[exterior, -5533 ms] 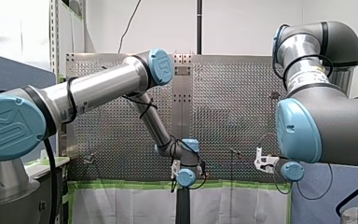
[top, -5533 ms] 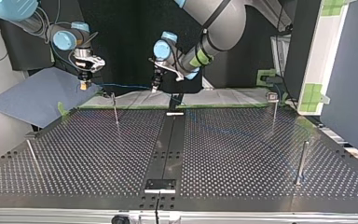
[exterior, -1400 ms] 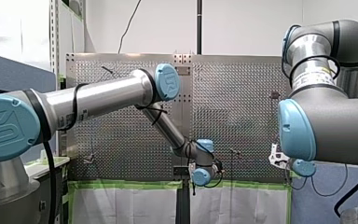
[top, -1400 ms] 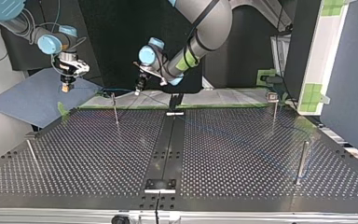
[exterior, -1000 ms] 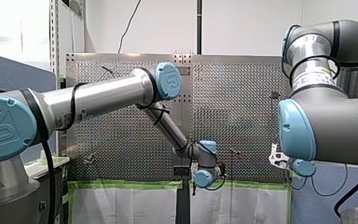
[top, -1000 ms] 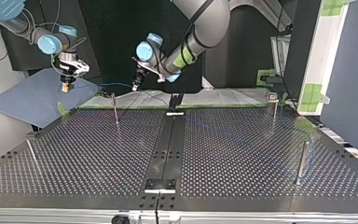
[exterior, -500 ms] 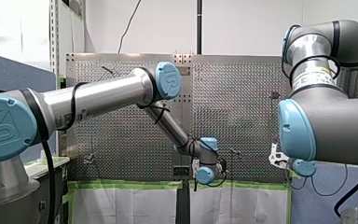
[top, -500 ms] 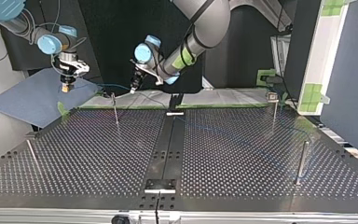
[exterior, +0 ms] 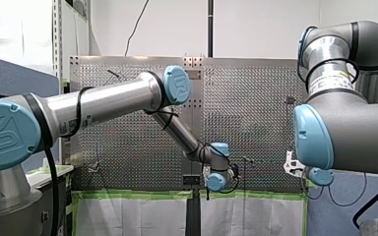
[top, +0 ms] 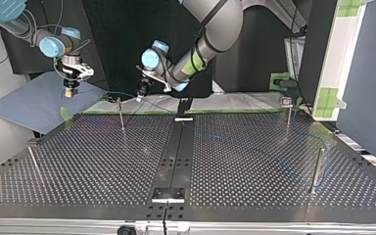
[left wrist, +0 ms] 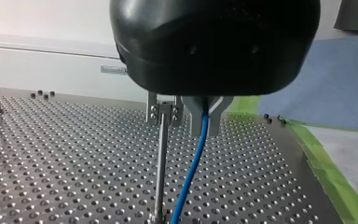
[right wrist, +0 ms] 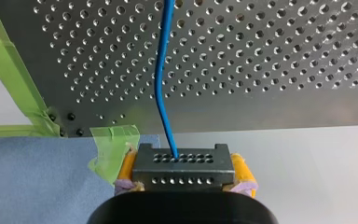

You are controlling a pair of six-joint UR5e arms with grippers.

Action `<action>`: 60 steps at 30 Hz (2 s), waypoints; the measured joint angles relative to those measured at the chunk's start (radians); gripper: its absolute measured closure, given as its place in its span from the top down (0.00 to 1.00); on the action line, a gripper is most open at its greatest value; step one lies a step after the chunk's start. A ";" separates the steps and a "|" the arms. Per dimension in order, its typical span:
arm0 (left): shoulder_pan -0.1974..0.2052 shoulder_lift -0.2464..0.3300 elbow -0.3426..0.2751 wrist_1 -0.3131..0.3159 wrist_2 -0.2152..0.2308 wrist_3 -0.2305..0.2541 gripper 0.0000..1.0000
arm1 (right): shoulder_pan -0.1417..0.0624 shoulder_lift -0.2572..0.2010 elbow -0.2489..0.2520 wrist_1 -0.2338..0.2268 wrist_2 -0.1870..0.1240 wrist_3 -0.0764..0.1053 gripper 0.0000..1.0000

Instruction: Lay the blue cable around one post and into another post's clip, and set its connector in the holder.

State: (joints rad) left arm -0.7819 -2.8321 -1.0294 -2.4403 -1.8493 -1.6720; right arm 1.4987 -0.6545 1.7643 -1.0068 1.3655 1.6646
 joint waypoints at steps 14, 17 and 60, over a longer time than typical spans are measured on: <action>0.022 -0.001 0.003 -0.016 0.003 -0.015 0.00 | 0.000 0.000 -0.001 0.000 0.000 0.000 0.00; 0.026 -0.001 0.004 -0.021 0.003 -0.017 0.00 | 0.000 0.000 -0.001 0.000 0.000 0.000 0.00; 0.040 0.000 0.058 -0.085 0.015 -0.008 0.00 | 0.002 0.000 -0.017 0.007 -0.002 0.002 0.00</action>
State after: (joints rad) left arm -0.7418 -2.8322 -0.9717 -2.5254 -1.8338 -1.6797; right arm 1.5012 -0.6544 1.7472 -0.9999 1.3639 1.6662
